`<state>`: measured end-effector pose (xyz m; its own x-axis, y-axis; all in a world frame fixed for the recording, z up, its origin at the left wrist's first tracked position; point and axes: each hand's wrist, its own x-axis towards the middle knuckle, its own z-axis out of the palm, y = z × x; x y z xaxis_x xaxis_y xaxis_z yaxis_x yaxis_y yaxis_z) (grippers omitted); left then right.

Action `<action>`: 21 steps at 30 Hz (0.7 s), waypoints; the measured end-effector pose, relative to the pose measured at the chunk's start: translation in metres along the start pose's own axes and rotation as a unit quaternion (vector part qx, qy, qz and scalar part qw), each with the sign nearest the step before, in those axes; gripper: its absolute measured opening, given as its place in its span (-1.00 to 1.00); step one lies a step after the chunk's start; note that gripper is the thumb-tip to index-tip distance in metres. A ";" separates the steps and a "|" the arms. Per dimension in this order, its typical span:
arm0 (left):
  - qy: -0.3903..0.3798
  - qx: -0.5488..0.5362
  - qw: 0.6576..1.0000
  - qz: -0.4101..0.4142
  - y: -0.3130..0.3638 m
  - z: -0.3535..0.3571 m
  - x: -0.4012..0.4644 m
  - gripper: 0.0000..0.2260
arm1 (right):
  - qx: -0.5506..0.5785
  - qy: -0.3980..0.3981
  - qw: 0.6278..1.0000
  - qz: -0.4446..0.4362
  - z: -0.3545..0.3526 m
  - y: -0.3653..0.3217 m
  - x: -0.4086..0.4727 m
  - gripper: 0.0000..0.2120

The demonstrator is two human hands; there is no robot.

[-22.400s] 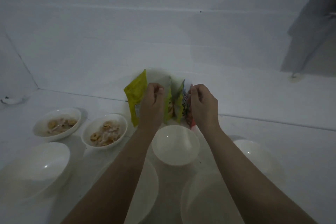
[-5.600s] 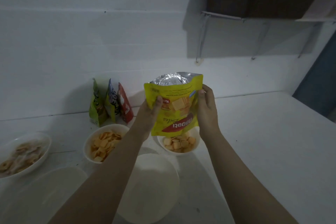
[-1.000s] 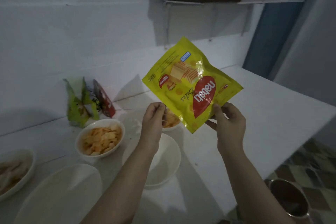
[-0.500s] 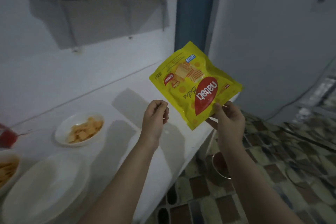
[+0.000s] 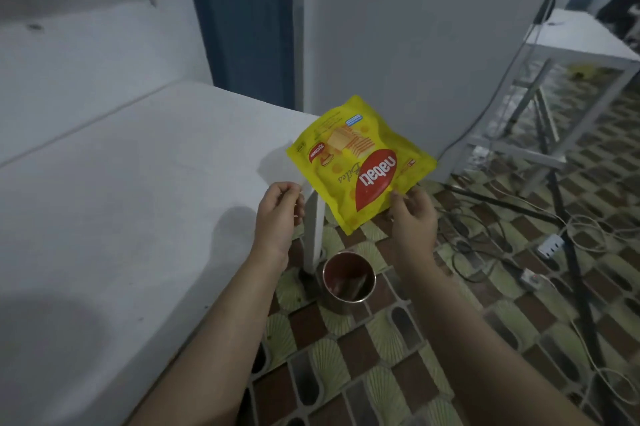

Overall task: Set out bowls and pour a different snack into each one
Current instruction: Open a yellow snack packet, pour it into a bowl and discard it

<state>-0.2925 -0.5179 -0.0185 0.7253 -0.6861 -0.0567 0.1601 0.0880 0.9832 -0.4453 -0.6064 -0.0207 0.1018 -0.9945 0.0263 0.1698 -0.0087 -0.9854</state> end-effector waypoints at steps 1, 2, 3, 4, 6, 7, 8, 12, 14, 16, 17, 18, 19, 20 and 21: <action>-0.002 0.001 1.000 -0.009 -0.008 0.009 0.003 -0.85 | -0.010 0.012 1.000 0.011 -0.008 0.006 0.007 -0.90; -0.004 0.000 1.000 -0.018 -0.016 0.017 0.007 -0.85 | -0.013 0.024 0.999 0.021 -0.016 0.013 0.013 -0.89; -0.007 0.003 1.000 -0.028 -0.024 0.025 0.010 -0.84 | -0.018 0.035 0.999 0.037 -0.025 0.021 0.019 -0.89; -0.012 0.010 0.999 -0.038 -0.033 0.032 0.014 -0.84 | -0.021 0.045 0.998 0.050 -0.033 0.030 0.024 -0.90; -0.025 0.033 0.998 -0.057 -0.051 0.044 0.022 -0.85 | -0.045 0.061 0.995 0.061 -0.048 0.047 0.036 -0.88; -0.031 0.041 0.996 -0.067 -0.059 0.048 0.025 -0.85 | -0.054 0.069 0.994 0.069 -0.054 0.053 0.039 -0.86; -0.037 0.047 0.995 -0.076 -0.066 0.051 0.028 -0.86 | -0.057 0.078 0.992 0.079 -0.058 0.059 0.040 -0.83; -0.062 0.108 0.986 -0.111 -0.104 0.064 0.048 -0.84 | -0.133 0.122 0.976 0.120 -0.077 0.097 0.051 -0.79; -0.070 0.133 0.980 -0.132 -0.127 0.070 0.060 -0.84 | -0.169 0.125 0.967 0.144 -0.085 0.120 0.059 -0.79; -0.073 0.156 0.971 -0.163 -0.154 0.075 0.072 -0.85 | -0.221 0.118 0.955 0.158 -0.092 0.144 0.071 -0.84; -0.074 0.164 0.967 -0.178 -0.169 0.077 0.077 -0.86 | -0.249 0.112 0.948 0.164 -0.095 0.156 0.078 -0.88; -0.073 0.172 0.964 -0.190 -0.186 0.078 0.084 -0.86 | -0.281 0.109 0.938 0.170 -0.098 0.173 0.085 -0.90; -0.073 0.180 0.961 -0.199 -0.204 0.079 0.090 -0.86 | -0.307 0.107 0.930 0.174 -0.101 0.189 0.092 -0.90; -0.075 0.187 0.957 -0.207 -0.223 0.080 0.098 -0.86 | -0.325 0.102 0.923 0.180 -0.104 0.209 0.100 -0.90; -0.076 0.193 0.954 -0.215 -0.243 0.081 0.105 -0.86 | -0.339 0.099 0.916 0.189 -0.105 0.229 0.108 -0.89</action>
<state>-0.3094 -0.6694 -0.2494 0.5375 -0.6984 -0.4725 0.1412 -0.4779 0.8670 -0.4983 -0.7266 -0.2617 -0.1626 -0.9386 -0.3044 -0.4951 0.3444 -0.7976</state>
